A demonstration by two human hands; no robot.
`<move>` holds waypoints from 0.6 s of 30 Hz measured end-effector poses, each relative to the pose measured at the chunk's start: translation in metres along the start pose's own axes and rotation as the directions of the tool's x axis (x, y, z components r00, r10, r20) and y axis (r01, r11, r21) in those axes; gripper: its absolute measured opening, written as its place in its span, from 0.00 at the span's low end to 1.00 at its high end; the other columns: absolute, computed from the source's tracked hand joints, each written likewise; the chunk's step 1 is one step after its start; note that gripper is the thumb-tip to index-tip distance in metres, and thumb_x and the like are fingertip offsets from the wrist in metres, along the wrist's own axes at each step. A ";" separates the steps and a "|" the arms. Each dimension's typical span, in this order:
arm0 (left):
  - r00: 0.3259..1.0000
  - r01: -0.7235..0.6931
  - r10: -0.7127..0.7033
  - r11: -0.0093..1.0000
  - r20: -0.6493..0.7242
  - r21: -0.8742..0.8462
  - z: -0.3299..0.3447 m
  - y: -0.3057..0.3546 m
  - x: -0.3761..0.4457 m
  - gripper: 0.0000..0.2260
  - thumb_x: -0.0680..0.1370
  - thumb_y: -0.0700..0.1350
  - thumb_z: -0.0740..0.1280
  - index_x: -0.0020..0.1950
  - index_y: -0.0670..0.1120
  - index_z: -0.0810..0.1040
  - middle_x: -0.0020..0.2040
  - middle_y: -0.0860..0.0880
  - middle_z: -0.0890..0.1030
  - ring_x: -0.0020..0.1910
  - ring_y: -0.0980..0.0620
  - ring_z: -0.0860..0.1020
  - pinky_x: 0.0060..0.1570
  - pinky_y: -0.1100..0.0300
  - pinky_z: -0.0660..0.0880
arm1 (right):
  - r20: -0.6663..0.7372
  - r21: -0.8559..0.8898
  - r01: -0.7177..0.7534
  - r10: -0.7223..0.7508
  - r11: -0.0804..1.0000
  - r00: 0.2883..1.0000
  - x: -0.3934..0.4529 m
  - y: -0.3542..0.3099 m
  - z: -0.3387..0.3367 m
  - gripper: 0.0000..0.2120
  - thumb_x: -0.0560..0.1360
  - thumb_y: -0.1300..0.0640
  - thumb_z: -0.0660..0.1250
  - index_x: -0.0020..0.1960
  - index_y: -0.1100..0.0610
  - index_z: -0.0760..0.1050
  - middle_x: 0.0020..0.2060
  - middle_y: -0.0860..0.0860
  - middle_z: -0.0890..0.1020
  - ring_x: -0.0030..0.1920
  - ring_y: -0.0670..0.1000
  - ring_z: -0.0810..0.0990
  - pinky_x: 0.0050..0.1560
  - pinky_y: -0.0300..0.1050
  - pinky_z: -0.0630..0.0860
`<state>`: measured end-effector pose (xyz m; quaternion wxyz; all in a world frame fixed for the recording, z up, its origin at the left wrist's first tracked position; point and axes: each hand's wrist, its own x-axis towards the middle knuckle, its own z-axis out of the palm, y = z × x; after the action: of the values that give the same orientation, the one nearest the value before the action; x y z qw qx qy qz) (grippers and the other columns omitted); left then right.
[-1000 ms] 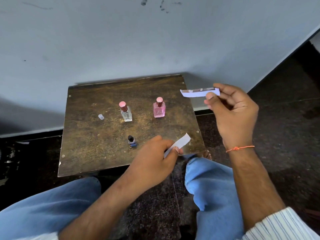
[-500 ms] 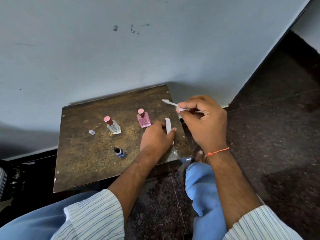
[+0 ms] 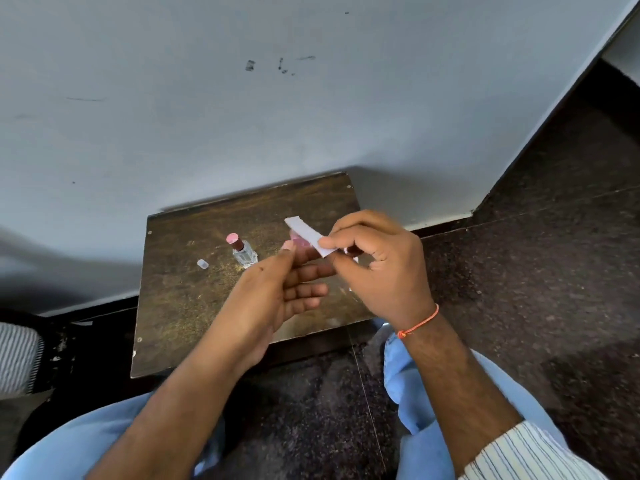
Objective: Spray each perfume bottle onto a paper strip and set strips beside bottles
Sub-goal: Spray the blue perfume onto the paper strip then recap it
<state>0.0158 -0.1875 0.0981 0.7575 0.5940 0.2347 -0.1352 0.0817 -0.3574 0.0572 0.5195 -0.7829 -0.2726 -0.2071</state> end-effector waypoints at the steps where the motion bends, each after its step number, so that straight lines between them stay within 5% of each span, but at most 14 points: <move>1: 1.000 0.005 -0.006 0.998 -0.007 -0.061 -0.009 0.002 -0.003 0.19 0.87 0.56 0.60 0.61 0.45 0.86 0.55 0.42 0.89 0.45 0.49 0.87 0.47 0.58 0.84 | 0.014 0.002 0.030 -0.030 1.000 0.999 -0.001 -0.004 0.008 0.02 0.76 0.64 0.80 0.47 0.58 0.89 0.46 0.50 0.87 0.46 0.53 0.85 0.46 0.50 0.81; 5: 0.998 -0.011 -0.003 0.980 -0.068 -0.198 -0.040 -0.001 -0.014 0.15 0.82 0.53 0.69 0.53 0.42 0.88 0.48 0.40 0.88 0.43 0.50 0.86 0.42 0.61 0.84 | 0.106 -0.020 0.112 -0.109 0.994 0.988 -0.007 -0.018 0.041 0.04 0.75 0.64 0.80 0.47 0.56 0.90 0.47 0.49 0.88 0.46 0.51 0.82 0.53 0.44 0.79; 12: 0.977 -0.085 0.042 0.976 -0.210 -0.200 -0.090 -0.020 -0.021 0.11 0.81 0.48 0.69 0.49 0.42 0.88 0.45 0.43 0.89 0.38 0.54 0.84 0.34 0.66 0.79 | 0.295 0.040 0.141 -0.147 0.989 0.944 -0.013 -0.031 0.081 0.08 0.77 0.61 0.78 0.56 0.55 0.89 0.53 0.49 0.85 0.52 0.54 0.84 0.53 0.52 0.81; 16: 0.942 -0.088 0.119 0.990 -0.314 0.110 -0.132 -0.029 -0.015 0.11 0.86 0.46 0.67 0.54 0.43 0.87 0.48 0.45 0.90 0.35 0.58 0.81 0.33 0.66 0.78 | 0.426 -0.001 -0.085 0.078 0.996 0.901 -0.015 -0.022 0.087 0.20 0.75 0.53 0.81 0.66 0.51 0.84 0.60 0.44 0.81 0.54 0.42 0.79 0.53 0.39 0.78; 18: 0.935 -0.058 0.170 0.939 -0.311 0.339 -0.149 -0.032 -0.008 0.10 0.86 0.46 0.66 0.53 0.46 0.87 0.47 0.48 0.91 0.33 0.59 0.79 0.33 0.63 0.77 | 0.478 -0.053 -0.164 0.169 0.985 0.862 -0.019 -0.015 0.087 0.21 0.74 0.49 0.81 0.66 0.48 0.82 0.60 0.40 0.81 0.53 0.44 0.80 0.49 0.36 0.76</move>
<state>-0.0359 -0.0532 0.0483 0.6047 0.7376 0.2996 -0.0240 0.0612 -0.2760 0.0231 0.4471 -0.8332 -0.3232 0.0380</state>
